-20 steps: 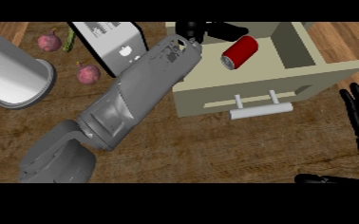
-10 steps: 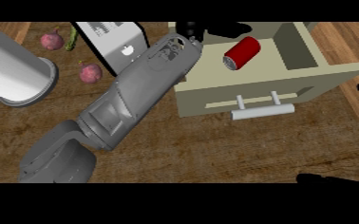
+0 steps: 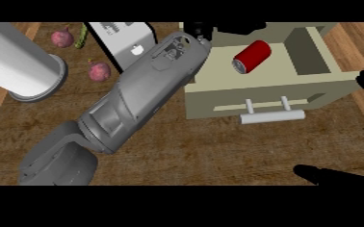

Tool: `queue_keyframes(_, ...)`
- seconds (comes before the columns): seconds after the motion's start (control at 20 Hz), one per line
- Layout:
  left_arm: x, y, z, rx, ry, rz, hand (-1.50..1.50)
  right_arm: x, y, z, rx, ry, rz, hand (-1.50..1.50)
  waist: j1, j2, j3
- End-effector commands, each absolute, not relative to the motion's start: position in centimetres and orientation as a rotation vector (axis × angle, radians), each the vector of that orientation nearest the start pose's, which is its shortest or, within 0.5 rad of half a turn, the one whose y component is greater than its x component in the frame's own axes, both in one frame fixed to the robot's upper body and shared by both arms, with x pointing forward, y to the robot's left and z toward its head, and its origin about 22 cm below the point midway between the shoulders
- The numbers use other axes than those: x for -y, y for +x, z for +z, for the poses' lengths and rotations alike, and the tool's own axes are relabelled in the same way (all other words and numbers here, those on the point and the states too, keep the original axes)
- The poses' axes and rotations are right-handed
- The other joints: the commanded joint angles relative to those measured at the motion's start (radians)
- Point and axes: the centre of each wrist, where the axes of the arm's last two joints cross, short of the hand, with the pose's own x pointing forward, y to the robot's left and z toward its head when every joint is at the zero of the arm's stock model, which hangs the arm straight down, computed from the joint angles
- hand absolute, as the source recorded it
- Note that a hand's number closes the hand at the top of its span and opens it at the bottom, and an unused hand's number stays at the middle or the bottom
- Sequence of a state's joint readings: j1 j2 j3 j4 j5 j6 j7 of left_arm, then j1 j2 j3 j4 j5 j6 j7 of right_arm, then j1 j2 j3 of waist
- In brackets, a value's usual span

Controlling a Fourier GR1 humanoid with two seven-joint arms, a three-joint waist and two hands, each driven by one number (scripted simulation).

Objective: Pick up the can, place it into the drawer and close the drawer

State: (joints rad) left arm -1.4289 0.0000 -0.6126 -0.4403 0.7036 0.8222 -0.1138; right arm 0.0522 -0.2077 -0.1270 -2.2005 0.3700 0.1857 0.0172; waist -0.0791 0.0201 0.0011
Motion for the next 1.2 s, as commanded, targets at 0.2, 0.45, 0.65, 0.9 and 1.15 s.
queue_keyframes(0.2, 2.4, 42.1, 19.2, 1.808, 0.249, -0.047, -1.5, 25.5, 20.7, 14.1, 1.888, -0.834, 0.81, -1.5, 0.046, -0.011, -0.001)
queue_keyframes(0.45, 2.5, 41.7, 19.0, 1.789, 0.21, -0.039, -1.5, 24.2, 23.1, 11.6, 1.82, -0.917, 0.939, -1.5, 0.072, -0.017, -0.001)
queue_keyframes(0.65, 0.2, 42.7, 20.6, 1.783, 0.223, -0.041, -1.5, 24.0, 24.6, 8.7, 1.695, -1.018, 1.041, -1.5, 0.095, -0.021, -0.001)
queue_keyframes(0.9, 0.7, 42.0, 20.3, 1.78, 0.229, -0.026, -1.5, 21.7, 27.8, 4.3, 1.724, -1.036, 0.911, -1.5, 0.101, -0.019, 0.0)
queue_keyframes(1.15, -3.5, 41.8, 20.5, 1.787, 0.248, -0.042, -1.5, 23.6, 29.7, 2.0, 1.669, -1.075, 0.914, -1.5, 0.12, -0.027, 0.0)
